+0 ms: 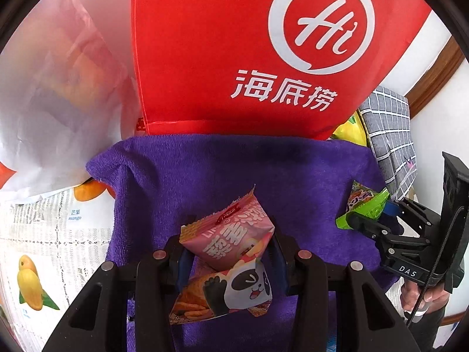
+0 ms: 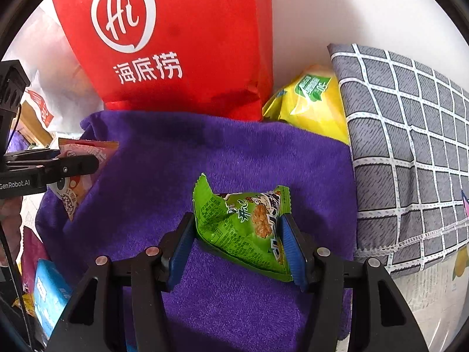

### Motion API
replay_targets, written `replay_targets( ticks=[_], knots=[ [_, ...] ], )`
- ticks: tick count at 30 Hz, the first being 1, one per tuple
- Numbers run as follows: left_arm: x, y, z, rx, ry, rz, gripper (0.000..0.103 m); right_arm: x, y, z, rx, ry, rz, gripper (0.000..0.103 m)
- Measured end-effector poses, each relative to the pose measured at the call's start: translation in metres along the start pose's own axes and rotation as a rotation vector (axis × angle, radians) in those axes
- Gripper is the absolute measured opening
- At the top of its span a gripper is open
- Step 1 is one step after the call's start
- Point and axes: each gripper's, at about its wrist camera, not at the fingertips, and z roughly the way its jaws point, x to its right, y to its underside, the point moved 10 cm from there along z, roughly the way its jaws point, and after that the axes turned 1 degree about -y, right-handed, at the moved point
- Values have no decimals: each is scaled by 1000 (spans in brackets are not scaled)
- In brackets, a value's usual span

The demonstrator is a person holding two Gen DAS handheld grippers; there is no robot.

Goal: Organize snacks
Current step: 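Lower both bags onto the purple towel and open both grippers, then grasp the pink stick-candy wrapper with the right gripper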

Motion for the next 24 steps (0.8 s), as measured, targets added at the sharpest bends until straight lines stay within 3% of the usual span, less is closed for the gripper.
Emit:
replay_targets(
  ticks=[13, 17, 19, 24],
  knots=[
    [-2, 1, 4, -16, 23, 3, 43, 0, 1, 2, -20, 1, -4, 62],
    [-3, 1, -1, -13, 26, -1, 62, -4, -2, -4, -10, -7, -15, 71],
    [-3, 2, -6, -5, 28, -5, 63, -6, -6, -12, 14, 3, -16, 76],
    [-4, 6, -28, 12, 20, -1, 63, -11, -15, -46, 90, 42, -6, 76]
  ],
)
